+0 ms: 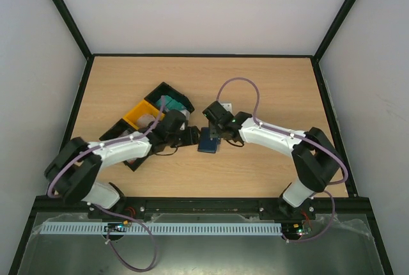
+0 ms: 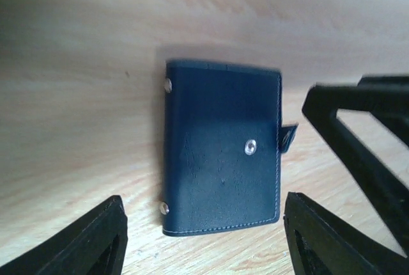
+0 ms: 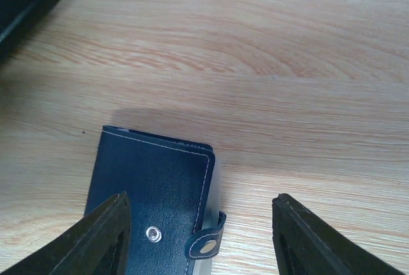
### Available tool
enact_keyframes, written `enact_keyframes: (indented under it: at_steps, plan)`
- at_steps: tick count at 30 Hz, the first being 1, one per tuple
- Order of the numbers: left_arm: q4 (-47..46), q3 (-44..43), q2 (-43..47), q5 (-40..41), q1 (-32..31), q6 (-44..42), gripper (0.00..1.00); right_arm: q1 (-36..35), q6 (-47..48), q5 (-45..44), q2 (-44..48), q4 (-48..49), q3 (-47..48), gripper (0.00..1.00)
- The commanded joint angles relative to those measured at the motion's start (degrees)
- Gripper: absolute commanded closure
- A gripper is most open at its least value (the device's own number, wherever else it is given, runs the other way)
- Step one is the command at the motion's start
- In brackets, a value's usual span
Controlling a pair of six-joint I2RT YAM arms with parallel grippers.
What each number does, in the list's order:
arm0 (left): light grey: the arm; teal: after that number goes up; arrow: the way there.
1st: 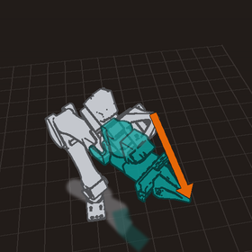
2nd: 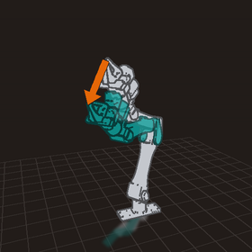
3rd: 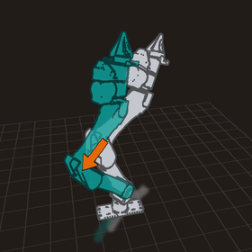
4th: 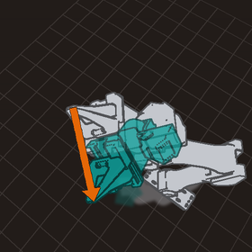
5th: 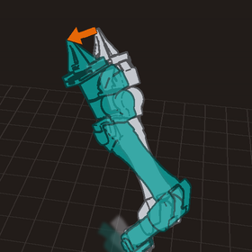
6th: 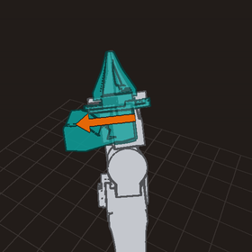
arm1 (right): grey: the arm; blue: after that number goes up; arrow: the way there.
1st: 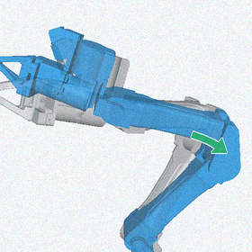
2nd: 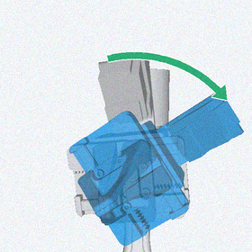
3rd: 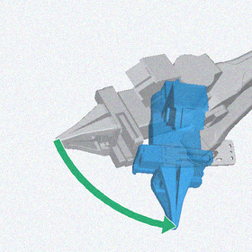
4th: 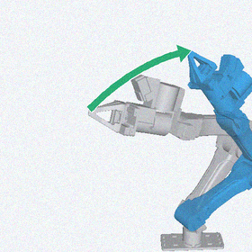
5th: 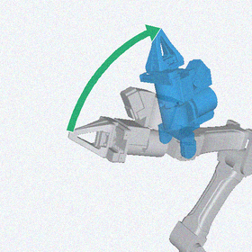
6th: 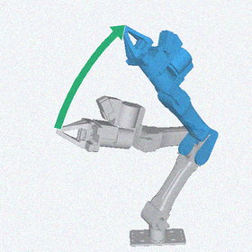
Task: Put the credit cards into the card holder
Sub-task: Turn over the card holder at the center of the board, then close the card holder at the center of the board.
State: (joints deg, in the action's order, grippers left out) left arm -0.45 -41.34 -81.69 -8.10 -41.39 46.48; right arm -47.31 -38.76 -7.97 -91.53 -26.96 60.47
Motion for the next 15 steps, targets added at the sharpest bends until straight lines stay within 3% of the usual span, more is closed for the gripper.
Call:
enact_keyframes:
  at_steps: [1, 9, 15]
  plan:
    - [-4.3, -1.6, -6.4, -2.0, -3.4, 2.4, 0.32, -0.1, 1.0, 0.2, -2.6, -1.4, -0.6, 0.42]
    - [0.1, -3.3, -14.4, 3.0, -8.1, 3.9, 0.33, -0.1, -0.6, 0.6, -3.8, -1.6, -2.2, 0.45]
    - [3.8, -3.1, -16.7, 7.2, -11.0, 6.0, 0.40, -0.1, -2.8, -1.0, -2.4, -1.9, -5.4, 0.62]
